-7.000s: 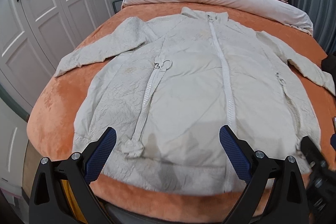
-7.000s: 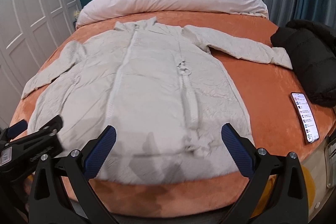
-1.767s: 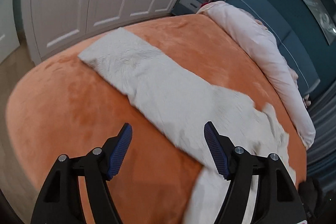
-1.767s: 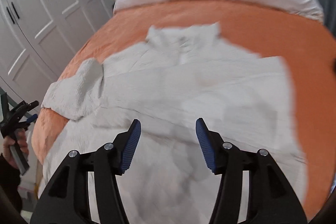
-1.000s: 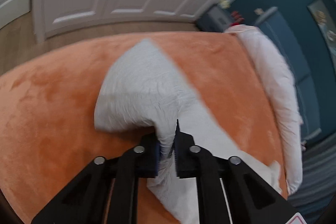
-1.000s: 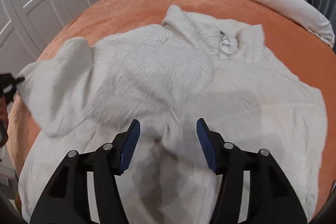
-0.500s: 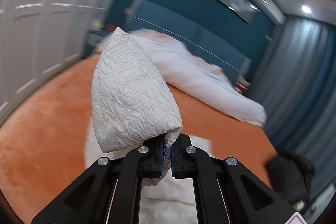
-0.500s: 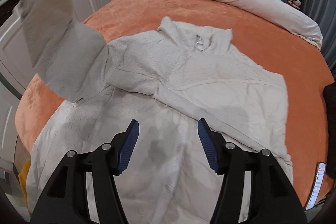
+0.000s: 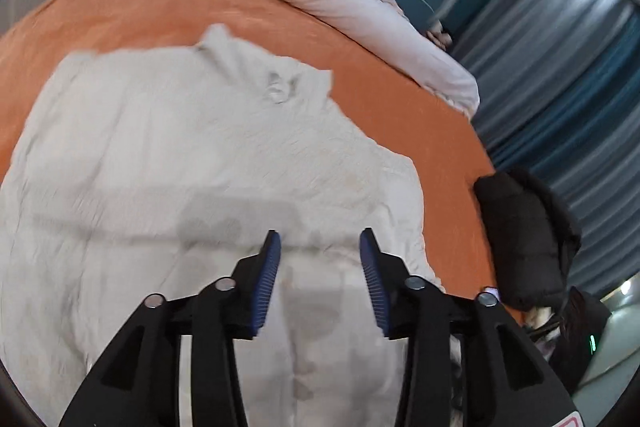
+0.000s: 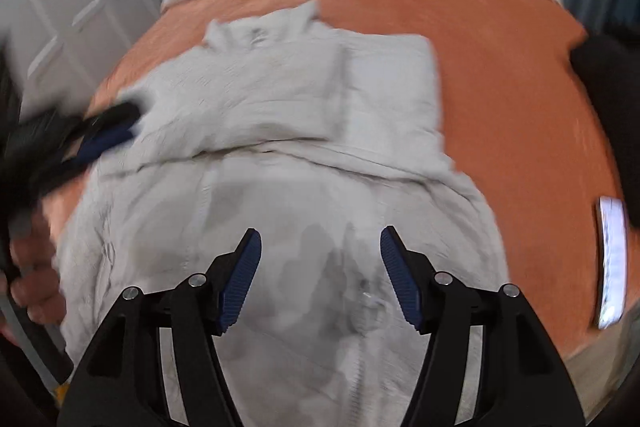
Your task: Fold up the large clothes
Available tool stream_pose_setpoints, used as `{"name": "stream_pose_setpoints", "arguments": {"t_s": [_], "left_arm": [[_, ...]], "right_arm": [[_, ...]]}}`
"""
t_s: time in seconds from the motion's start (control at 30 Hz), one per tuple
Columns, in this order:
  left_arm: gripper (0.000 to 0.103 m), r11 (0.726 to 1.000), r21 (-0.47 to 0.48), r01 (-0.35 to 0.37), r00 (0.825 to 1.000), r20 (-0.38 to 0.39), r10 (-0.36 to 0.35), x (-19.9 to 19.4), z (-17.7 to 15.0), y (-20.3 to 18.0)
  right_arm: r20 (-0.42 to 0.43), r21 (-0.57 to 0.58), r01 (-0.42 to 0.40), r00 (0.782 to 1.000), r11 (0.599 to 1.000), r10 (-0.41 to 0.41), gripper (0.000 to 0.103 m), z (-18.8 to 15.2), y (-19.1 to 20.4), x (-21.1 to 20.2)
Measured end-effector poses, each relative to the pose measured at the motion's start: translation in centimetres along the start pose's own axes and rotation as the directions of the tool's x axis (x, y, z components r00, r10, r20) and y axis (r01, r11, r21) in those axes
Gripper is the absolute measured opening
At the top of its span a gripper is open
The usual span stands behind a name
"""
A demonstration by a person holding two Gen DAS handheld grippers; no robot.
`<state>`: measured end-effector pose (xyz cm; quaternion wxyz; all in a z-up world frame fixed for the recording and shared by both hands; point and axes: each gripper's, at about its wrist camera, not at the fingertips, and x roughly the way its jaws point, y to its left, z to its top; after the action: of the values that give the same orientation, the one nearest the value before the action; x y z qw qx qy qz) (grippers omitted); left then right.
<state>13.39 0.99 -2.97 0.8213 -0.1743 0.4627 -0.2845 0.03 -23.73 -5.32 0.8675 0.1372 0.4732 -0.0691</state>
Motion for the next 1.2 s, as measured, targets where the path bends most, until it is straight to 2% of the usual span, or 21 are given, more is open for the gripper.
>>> {"name": "stream_pose_setpoints", "arguments": {"t_s": [0.07,0.17,0.27,0.3,0.4,0.43,0.47,0.53,0.57,0.63,0.7,0.73,0.77,0.8,0.83,0.87,0.93,1.0,1.07,1.13,1.2], "left_arm": [[0.057,0.999,-0.047,-0.004,0.999,0.053,0.007,-2.7,-0.2,2.3],[0.059,0.988,-0.105,-0.111,0.983,0.136,0.125,-5.9,1.4,5.6],[0.059,0.952,-0.169,-0.256,0.947,0.156,0.282,-7.0,3.0,9.8],[0.059,0.935,-0.189,-0.302,0.931,0.153,0.331,-6.9,3.7,11.5],[0.059,0.9,-0.231,-0.37,0.907,0.121,0.404,-5.9,4.7,14.5],[0.059,0.896,-0.237,-0.375,0.905,0.117,0.41,-5.5,4.8,15.1],[0.059,0.888,-0.238,-0.393,0.898,0.108,0.426,-5.0,4.5,15.8],[0.055,0.871,-0.238,-0.43,0.885,0.08,0.459,-3.4,5.1,16.6],[0.05,0.861,-0.241,-0.449,0.878,0.06,0.475,-2.5,5.1,17.1],[0.047,0.853,-0.241,-0.464,0.872,0.045,0.487,-1.9,5.0,17.5],[0.047,0.838,-0.225,-0.497,0.856,0.032,0.516,-1.0,4.7,18.0],[0.047,0.831,-0.215,-0.513,0.848,0.025,0.53,-0.5,4.2,18.2],[0.048,0.825,-0.211,-0.524,0.843,0.013,0.538,-0.1,3.9,18.6],[0.05,0.822,-0.216,-0.527,0.842,-0.001,0.539,0.6,3.4,19.0],[0.052,0.82,-0.217,-0.53,0.839,0.005,0.544,0.8,3.0,19.2],[0.053,0.816,-0.2,-0.542,0.831,0.014,0.556,1.0,2.8,19.1],[0.054,0.805,-0.169,-0.568,0.815,0.025,0.58,1.2,2.6,18.7],[0.054,0.803,-0.163,-0.573,0.811,0.032,0.584,1.4,2.4,18.9],[0.055,0.804,-0.164,-0.572,0.81,0.041,0.585,1.7,2.3,19.2],[0.057,0.798,-0.153,-0.583,0.8,0.062,0.597,1.9,2.0,19.0],[0.057,0.786,-0.134,-0.603,0.784,0.084,0.615,2.3,1.7,18.7]], "right_arm": [[0.021,0.052,-0.027,0.999,0.998,0.026,0.06,0.7,-1.4,-0.4],[0.045,0.089,-0.096,0.995,0.991,0.092,0.062,3.3,-1.7,0.4],[0.088,0.116,-0.143,0.987,0.983,0.133,0.07,6.4,-1.0,2.7],[0.082,0.127,-0.132,0.989,0.983,0.122,0.07,7.6,-0.6,4.3],[0.008,0.141,-0.096,0.995,0.985,0.096,0.07,9.9,0.5,9.0],[-0.01,0.147,-0.09,0.996,0.985,0.092,0.066,10.4,0.8,10.2],[-0.03,0.14,-0.084,0.996,0.987,0.089,0.055,10.8,1.4,11.3],[-0.044,0.062,-0.077,0.996,0.995,0.08,0.0,11.9,3.6,11.8],[0.007,0.034,-0.087,0.996,0.996,0.087,0.0,12.3,4.3,10.6],[0.175,-0.021,-0.168,0.97,0.986,0.169,0.0,13.5,5.5,5.6],[0.265,-0.023,-0.188,0.946,0.982,0.187,0.0,13.8,5.2,3.0],[0.264,-0.012,-0.164,0.951,0.986,0.161,0.0,13.6,4.5,3.6],[0.211,-0.004,-0.11,0.971,0.994,0.108,0.0,13.5,3.6,5.6],[0.078,-0.005,-0.028,0.997,1.0,0.028,0.0,12.8,2.2,10.0],[-0.046,0.01,0.002,0.999,1.0,-0.002,0.0,11.9,1.0,13.5],[-0.122,0.044,-0.013,0.992,0.999,0.018,0.0,10.8,-0.1,15.9],[-0.063,0.06,-0.026,0.998,0.998,0.03,0.0,10.4,-0.4,14.9],[0.01,0.101,0.048,0.999,0.994,-0.049,0.001,10.7,-0.2,12.5],[0.133,0.155,0.104,0.983,0.982,-0.126,0.003,11.1,0.0,9.2],[0.214,0.101,0.019,0.976,0.995,-0.04,0.003,12.7,2.8,6.9],[0.176,-0.028,-0.076,0.981,0.997,0.08,0.004,14.7,6.9,7.4]]}}
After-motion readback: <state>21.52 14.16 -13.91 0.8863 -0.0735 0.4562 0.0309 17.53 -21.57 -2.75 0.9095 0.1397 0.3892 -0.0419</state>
